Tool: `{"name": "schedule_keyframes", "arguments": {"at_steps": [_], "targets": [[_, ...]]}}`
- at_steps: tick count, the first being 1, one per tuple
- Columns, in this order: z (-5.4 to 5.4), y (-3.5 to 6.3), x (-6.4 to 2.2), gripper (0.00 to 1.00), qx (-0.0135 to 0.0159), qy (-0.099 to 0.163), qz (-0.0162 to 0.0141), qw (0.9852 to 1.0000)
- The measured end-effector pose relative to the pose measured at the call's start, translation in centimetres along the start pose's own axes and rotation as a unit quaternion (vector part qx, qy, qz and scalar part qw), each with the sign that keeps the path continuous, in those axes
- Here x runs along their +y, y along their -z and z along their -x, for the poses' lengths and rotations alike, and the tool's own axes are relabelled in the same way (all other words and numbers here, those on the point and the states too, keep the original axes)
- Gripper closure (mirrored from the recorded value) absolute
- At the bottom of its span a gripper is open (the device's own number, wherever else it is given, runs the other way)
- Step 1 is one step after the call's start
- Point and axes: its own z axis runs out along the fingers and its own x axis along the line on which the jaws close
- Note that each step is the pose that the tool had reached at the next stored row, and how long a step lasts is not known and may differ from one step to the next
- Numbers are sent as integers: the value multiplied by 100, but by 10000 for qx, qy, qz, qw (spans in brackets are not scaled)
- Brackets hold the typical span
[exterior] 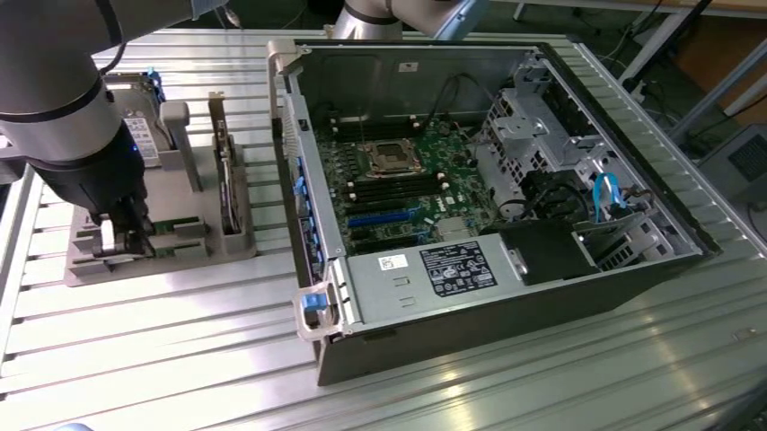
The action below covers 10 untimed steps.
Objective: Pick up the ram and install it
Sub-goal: 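Pick up the ram and move it above insertion slot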
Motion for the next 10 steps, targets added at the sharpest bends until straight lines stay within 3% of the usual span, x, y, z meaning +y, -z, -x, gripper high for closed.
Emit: {"name": "schedule_keyframes", "arguments": {"at_steps": [10], "targets": [[-9, -192, 18, 64, 0, -1, 0, 10000]]}}
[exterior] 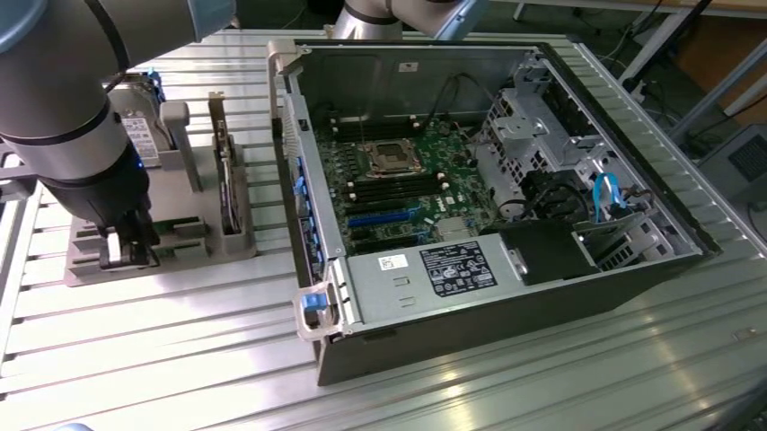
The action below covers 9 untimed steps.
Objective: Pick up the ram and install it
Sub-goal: 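Pick up the ram and move it above insertion slot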
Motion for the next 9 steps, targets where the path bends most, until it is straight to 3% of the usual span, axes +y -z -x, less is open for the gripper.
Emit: {"name": "schedule_keyframes", "arguments": {"at_steps": [8, 9], "targets": [[-2, -67, 1, 65, 0, 1, 1, 10000], [-2, -67, 1, 78, 0, 1, 1, 10000]]}}
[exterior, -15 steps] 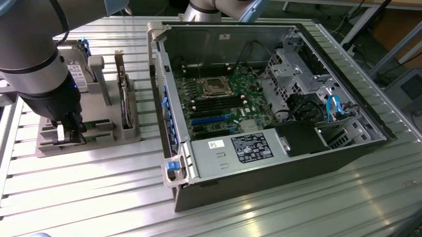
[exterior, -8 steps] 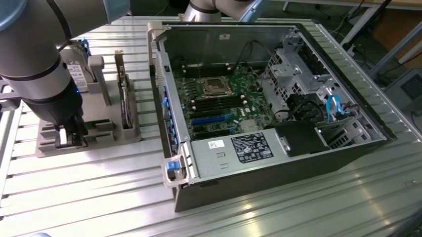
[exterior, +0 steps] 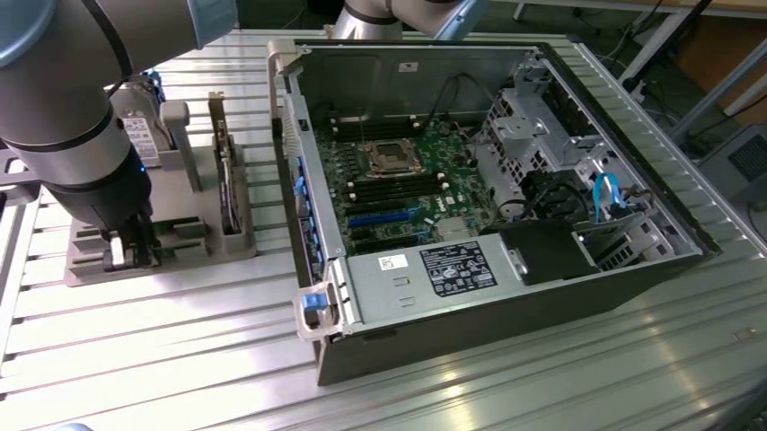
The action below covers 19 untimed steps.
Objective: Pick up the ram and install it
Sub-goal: 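Pick up the ram and move it above insertion slot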
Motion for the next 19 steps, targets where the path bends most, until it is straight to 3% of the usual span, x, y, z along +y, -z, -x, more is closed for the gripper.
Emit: {"name": "schedule_keyframes", "arguments": {"at_steps": [1, 6, 11, 14, 19], "targets": [[0, 0, 0, 86, 0, 0, 0, 10000], [0, 2, 0, 86, -1, 0, -1, 10000], [-1, 79, -3, 86, -1, 0, 0, 10000], [-3, 170, -5, 86, -19, -1, 0, 10000], [-10, 325, -10, 86, -76, -3, -1, 10000]]}}
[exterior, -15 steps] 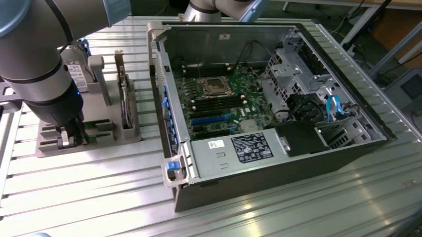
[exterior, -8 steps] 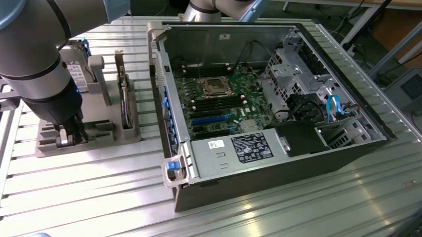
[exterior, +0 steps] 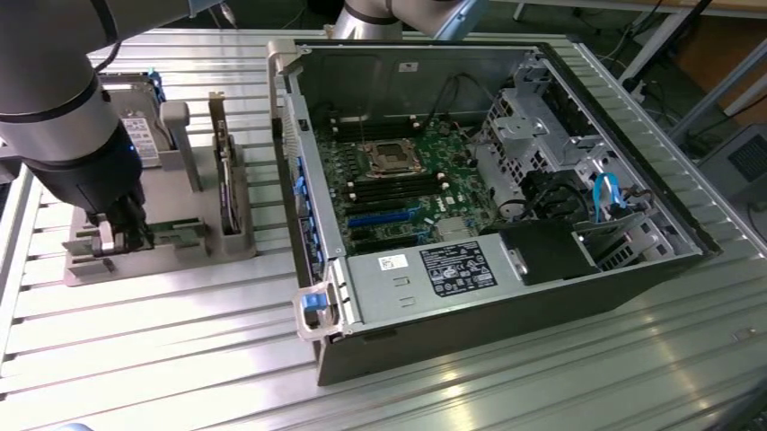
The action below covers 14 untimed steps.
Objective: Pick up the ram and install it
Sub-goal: 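Pick up the ram and move it above insertion slot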
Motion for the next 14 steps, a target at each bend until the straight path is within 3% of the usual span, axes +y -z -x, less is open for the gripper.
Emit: {"name": "schedule_keyframes", "arguments": {"at_steps": [14], "targets": [[-17, 379, -12, 86, -138, -4, -2, 9999]]}}
